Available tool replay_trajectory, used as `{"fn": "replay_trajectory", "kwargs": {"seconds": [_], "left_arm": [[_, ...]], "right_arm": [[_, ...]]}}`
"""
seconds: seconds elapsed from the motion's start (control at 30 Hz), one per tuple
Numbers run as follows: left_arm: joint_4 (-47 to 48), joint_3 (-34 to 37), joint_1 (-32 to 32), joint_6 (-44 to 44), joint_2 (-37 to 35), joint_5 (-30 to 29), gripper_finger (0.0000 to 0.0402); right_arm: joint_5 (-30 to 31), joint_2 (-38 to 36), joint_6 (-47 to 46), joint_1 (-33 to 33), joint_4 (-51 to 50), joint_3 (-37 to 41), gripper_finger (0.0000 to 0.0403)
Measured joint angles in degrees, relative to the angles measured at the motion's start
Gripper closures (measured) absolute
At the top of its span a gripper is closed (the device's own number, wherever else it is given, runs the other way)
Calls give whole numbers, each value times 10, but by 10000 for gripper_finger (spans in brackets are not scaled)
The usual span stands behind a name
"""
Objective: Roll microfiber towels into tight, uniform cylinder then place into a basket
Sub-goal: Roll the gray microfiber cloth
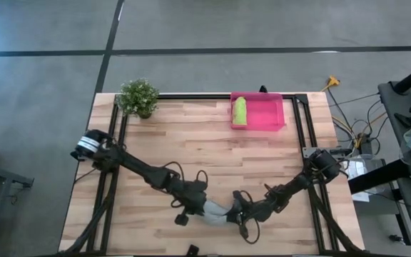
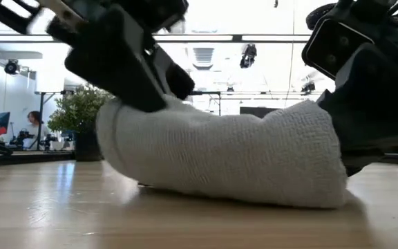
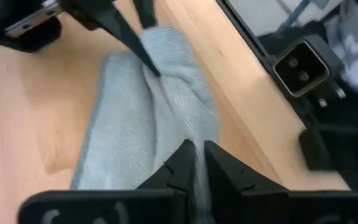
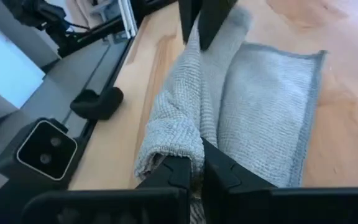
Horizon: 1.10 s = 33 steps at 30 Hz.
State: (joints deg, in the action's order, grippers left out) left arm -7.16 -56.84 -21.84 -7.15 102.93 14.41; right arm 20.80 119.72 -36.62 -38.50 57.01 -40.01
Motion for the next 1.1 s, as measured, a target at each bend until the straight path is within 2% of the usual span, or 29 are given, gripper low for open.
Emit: {"fn": "replay_trajectory", "kwargs": {"seconds": [0.1, 0.33, 0.43, 0.53, 0.63, 0.73, 0.83, 0.97, 1.1], "left_arm": [[27, 1, -11, 28, -11, -18, 361], [28, 9, -28, 42, 4, -49, 267], [8, 8, -44, 86, -4, -84, 239], [-21, 7, -84, 182, -10, -176, 232], [-15, 7, -138, 276, -1, -310, 231], [-15, 8, -188, 323, 18, -431, 231], [-34, 2, -219, 345, 46, -514, 231], [-36, -25, -224, 319, 93, -557, 231], [46, -87, -213, 266, 130, -599, 230]], "right_arm": [[0, 0, 7, -1, -10, -1, 394], [-1, 0, 4, -1, -21, -1, 394], [-1, -1, -4, 1, -30, -1, 394], [-1, -1, -7, 3, -32, -1, 394], [0, -1, -8, 3, -32, -1, 394], [6, -1, -8, 4, -33, -1, 394], [19, -1, -6, 6, -34, -1, 394], [22, -1, -8, 10, -34, -2, 394], [24, -1, -9, 10, -34, -2, 394]]}}
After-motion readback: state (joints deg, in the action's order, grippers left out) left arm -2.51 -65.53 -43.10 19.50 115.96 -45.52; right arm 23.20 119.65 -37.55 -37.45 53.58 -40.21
